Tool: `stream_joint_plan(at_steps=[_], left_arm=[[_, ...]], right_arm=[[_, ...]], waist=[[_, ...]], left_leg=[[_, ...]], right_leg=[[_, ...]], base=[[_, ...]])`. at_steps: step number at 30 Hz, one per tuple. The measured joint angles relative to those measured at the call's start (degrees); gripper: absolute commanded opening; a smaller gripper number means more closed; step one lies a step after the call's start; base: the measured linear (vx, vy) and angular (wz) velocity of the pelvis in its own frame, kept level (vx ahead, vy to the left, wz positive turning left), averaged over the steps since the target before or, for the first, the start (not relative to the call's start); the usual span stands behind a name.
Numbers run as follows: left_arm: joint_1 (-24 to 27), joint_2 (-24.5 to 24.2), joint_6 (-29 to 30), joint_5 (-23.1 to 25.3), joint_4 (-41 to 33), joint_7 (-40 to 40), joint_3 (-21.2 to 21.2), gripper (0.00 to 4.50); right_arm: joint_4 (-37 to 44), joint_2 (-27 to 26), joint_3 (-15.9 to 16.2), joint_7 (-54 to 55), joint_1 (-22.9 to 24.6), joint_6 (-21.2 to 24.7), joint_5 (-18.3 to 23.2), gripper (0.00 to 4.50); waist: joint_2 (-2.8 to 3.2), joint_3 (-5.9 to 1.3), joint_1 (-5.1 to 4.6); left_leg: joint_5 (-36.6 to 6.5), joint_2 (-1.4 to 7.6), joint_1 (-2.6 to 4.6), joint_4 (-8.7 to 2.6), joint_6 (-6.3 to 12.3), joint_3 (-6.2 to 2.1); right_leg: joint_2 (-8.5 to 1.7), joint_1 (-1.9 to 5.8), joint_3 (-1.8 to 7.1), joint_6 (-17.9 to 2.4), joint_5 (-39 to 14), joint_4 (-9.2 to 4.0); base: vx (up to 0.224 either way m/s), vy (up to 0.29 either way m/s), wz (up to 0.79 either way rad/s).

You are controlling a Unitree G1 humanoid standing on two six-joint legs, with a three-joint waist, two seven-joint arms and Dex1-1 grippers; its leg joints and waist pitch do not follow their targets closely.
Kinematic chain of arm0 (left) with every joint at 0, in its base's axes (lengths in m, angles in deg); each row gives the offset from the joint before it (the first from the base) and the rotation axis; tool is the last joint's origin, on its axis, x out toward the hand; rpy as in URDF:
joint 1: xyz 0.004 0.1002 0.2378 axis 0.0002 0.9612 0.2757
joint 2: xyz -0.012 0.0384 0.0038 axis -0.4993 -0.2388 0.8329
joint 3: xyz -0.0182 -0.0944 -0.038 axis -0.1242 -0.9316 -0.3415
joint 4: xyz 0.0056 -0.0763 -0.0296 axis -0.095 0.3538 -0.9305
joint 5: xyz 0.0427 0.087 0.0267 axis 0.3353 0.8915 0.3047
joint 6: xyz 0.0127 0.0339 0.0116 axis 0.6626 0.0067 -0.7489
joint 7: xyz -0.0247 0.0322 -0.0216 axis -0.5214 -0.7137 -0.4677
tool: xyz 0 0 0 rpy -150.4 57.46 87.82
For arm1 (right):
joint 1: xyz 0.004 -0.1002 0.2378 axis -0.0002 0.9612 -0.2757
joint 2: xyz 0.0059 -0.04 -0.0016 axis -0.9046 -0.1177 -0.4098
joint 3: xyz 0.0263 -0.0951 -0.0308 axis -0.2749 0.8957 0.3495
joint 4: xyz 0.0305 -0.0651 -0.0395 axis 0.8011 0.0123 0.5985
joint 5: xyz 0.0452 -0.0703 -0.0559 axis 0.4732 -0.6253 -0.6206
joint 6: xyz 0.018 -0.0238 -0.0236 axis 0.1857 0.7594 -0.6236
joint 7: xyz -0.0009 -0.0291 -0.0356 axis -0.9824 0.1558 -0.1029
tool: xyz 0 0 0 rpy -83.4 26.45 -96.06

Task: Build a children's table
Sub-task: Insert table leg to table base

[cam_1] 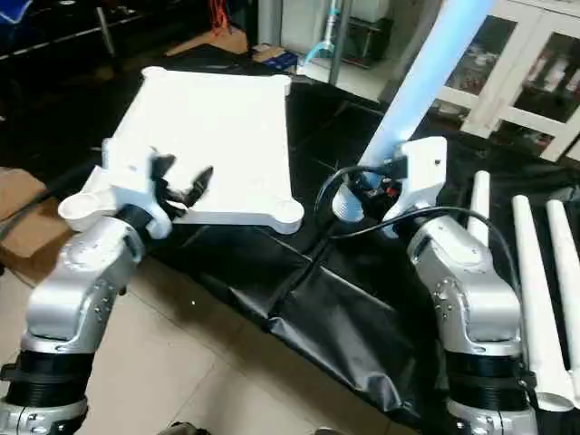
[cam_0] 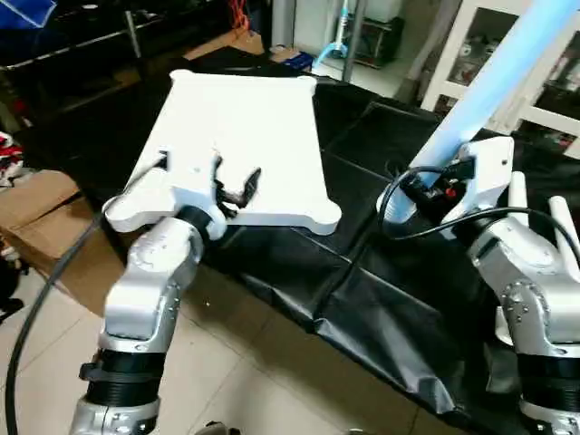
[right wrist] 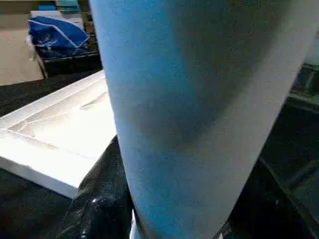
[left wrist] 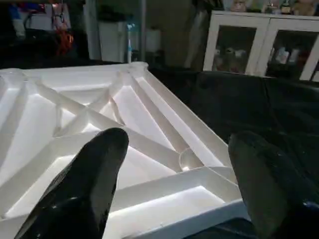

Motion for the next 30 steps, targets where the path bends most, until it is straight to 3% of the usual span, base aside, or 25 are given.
stream_joint_plan(at_steps=[5,9,12,17,24,30], left_arm=[[0.0,1.7,-1.0,-0.2,1.4,0.0,-0.4,3.64],[0.0,1.6,-1.4,-0.2,1.4,0.1,-0.5,3.64],[0.0,1.6,-1.5,-0.4,1.3,0.0,-0.4,3.64],[0.0,1.8,-2.0,-0.2,1.5,-0.1,-0.4,3.64],[-0.6,1.6,-2.4,-0.2,3.1,-0.4,-0.5,3.64],[-0.7,1.4,-3.3,-0.1,3.1,-0.7,-0.5,3.64]], right_arm=[[0.0,-0.7,0.1,-0.4,0.2,0.2,0.5,1.89],[0.0,-0.6,0.8,-0.9,0.6,0.2,0.4,1.89],[0.0,-0.6,0.9,-1.0,0.6,0.2,0.4,1.89],[-0.2,-0.6,0.9,-1.1,0.5,0.2,0.3,1.89],[-0.3,-1.2,1.7,-1.1,-0.6,0.1,0.0,1.89],[-0.3,-1.4,1.9,-1.1,-1.5,-0.3,0.0,1.89]], waist=[[0.03,0.01,0.06],[0.13,0.06,-0.81],[0.13,0.05,-1.82],[0.22,0.00,-2.90],[0.41,-0.12,-2.68],[0.44,-0.14,-2.13]], left_leg=[[-0.1,-0.05,0.60,-0.35,-0.02,0.01],[-0.3,-0.08,2.79,-1.59,-0.35,0.00],[-0.7,-0.10,3.30,-1.59,-0.45,-0.04],[-1.5,-0.11,3.35,-1.60,-0.38,-0.02],[-2.8,-0.18,3.52,-1.47,0.39,-0.48],[-3.6,-0.55,3.48,-1.03,1.23,-0.83]], right_leg=[[-0.04,0.60,-0.11,0.6,-0.4,-0.30],[0.02,2.56,-0.46,0.6,-0.5,-1.97],[0.01,3.47,-0.47,0.7,-0.8,-2.05],[0.02,3.66,-0.53,0.1,-1.5,-2.02],[-0.07,4.32,-1.57,-2.4,-3.4,-1.84],[-0.12,4.51,-1.76,-3.2,-4.7,-1.16]], base=[[0.000,0.000,0.00],[0.000,0.000,0.00],[0.061,0.003,-0.02],[0.072,-0.001,0.00],[0.085,0.004,0.05],[0.068,-0.001,0.05]])
